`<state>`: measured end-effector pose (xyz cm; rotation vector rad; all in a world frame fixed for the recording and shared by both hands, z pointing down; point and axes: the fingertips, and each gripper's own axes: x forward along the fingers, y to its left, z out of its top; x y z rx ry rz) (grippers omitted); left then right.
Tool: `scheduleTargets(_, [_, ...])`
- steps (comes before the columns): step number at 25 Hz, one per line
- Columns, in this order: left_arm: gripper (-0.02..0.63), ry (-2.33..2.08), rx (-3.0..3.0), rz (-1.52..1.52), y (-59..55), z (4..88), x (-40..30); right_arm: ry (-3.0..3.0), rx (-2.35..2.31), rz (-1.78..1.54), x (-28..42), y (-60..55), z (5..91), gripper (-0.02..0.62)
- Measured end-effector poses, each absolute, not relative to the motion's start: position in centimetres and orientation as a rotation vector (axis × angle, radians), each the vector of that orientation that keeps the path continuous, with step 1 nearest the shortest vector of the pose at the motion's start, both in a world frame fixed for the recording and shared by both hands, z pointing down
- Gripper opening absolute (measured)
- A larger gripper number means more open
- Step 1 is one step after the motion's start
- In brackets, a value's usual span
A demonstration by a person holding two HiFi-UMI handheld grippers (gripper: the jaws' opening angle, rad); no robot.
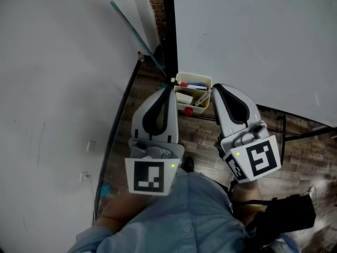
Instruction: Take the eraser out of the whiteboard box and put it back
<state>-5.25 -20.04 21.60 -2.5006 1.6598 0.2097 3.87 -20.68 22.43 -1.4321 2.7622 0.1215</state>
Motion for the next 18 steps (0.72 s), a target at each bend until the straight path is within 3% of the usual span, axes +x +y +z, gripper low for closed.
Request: scheduleTargets(18, [0.005, 1.652, -2.513, 0.201, -19.89, 21.81, -4.81, 2.747, -1.41, 0.137, 3.82, -20.43, 21.68, 0.0])
